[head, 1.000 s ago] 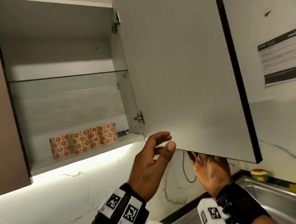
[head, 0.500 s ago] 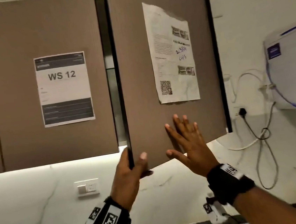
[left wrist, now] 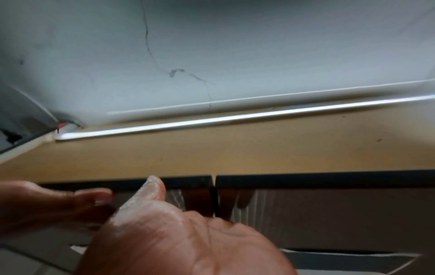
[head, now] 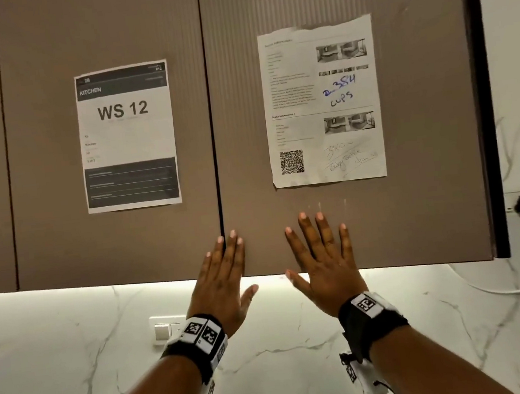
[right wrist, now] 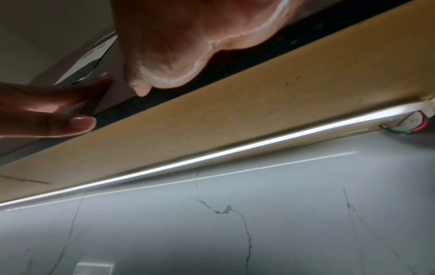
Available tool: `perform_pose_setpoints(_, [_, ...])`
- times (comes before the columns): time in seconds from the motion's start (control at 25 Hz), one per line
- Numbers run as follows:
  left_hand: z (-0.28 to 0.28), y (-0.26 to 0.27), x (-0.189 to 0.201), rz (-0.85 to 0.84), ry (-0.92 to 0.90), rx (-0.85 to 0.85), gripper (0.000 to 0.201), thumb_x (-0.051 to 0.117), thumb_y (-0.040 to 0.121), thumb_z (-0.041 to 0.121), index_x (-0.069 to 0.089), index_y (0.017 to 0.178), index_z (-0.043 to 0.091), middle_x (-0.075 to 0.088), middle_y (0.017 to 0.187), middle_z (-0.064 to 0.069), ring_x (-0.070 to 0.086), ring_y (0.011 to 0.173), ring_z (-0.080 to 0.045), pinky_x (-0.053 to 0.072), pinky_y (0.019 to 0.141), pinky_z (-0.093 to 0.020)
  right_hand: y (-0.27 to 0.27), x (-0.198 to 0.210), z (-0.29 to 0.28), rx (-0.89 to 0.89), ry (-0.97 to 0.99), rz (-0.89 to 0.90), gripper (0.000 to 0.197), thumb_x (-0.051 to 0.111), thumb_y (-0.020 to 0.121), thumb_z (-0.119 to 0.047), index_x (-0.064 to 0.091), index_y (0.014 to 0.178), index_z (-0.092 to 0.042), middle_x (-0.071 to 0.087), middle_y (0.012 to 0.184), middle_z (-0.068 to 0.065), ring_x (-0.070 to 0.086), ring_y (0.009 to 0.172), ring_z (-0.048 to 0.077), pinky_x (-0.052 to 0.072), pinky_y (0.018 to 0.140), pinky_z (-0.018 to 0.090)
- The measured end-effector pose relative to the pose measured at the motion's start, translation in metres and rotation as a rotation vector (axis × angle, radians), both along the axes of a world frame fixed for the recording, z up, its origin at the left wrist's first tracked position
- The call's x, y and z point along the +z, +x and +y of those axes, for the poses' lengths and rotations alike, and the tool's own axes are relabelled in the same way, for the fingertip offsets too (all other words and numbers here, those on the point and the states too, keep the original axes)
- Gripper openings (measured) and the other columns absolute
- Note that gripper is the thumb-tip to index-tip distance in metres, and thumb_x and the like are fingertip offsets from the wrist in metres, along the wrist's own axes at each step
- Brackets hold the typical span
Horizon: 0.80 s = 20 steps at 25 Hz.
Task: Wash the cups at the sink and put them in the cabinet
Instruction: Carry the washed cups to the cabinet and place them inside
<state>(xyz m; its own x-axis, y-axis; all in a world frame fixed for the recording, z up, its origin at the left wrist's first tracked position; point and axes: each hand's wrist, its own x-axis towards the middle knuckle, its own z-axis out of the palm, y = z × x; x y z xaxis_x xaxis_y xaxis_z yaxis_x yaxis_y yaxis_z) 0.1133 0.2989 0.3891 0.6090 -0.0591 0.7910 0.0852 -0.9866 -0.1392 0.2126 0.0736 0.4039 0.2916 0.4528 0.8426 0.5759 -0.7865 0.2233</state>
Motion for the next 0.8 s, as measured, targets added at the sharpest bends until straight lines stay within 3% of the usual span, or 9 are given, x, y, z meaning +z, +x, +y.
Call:
perform_pose_setpoints(0.32, [-0.028, 0.02, -0.013, -0.066, -0.112, 0.063, 0.109, 0.056, 0.083, 0.053, -0.007, 0.158, 0.004, -0.015, 0.166, -0.012, -0.01, 0.154, -0.03, 0.011, 0.124, -0.05, 0.001, -0.003, -0.002, 0.0, 0.003, -0.001, 0.08, 0.035, 0.097, -0.062, 0.003, 0.16, -0.027, -0.007, 0.168, 0.006, -0.008, 0.155, 0.031, 0.006, 0.12, 0.063])
perform_pose_setpoints(0.52, [-0.027, -0.002, -0.006, 0.044, -0.137, 0.064, 0.115, 0.067, 0.077, 0.037, -0.009, 0.158, 0.01, -0.019, 0.166, -0.006, -0.011, 0.154, -0.027, 0.008, 0.124, -0.047, -0.014, 0.005, -0.013, 0.014, -0.092, 0.12, 0.092, 0.043, 0.089, -0.065, -0.004, 0.159, -0.028, -0.018, 0.167, 0.002, -0.019, 0.153, 0.027, -0.002, 0.121, 0.061])
perform_pose_setpoints(0.64, [-0.029, -0.03, -0.006, 0.186, -0.107, 0.115, 0.11, 0.065, 0.082, 0.041, -0.01, 0.159, 0.014, -0.021, 0.166, 0.0, -0.007, 0.155, -0.028, 0.007, 0.124, -0.047, -0.034, 0.01, -0.025, -0.001, -0.2, 0.256, 0.099, 0.045, 0.086, -0.067, -0.011, 0.158, -0.029, -0.027, 0.164, -0.003, -0.026, 0.151, 0.024, -0.004, 0.121, 0.059])
perform_pose_setpoints(0.72, [-0.036, -0.052, -0.018, 0.264, -0.132, 0.085, 0.101, 0.06, 0.088, 0.04, -0.008, 0.159, 0.014, -0.014, 0.167, -0.001, -0.006, 0.155, -0.026, 0.005, 0.125, -0.045, -0.052, 0.004, -0.036, 0.037, -0.235, 0.4, 0.093, 0.048, 0.09, -0.062, -0.003, 0.16, -0.027, -0.021, 0.166, -0.006, -0.021, 0.153, 0.019, 0.0, 0.123, 0.056])
perform_pose_setpoints(0.8, [-0.046, -0.07, -0.045, 0.244, -0.227, -0.011, 0.088, 0.057, 0.091, 0.034, 0.006, 0.16, 0.013, 0.005, 0.168, -0.003, 0.001, 0.155, -0.023, 0.004, 0.126, -0.041, -0.069, -0.017, -0.05, 0.154, -0.171, 0.521, 0.08, 0.053, 0.093, -0.052, 0.017, 0.159, -0.026, -0.007, 0.168, -0.009, -0.01, 0.154, 0.015, 0.008, 0.125, 0.048])
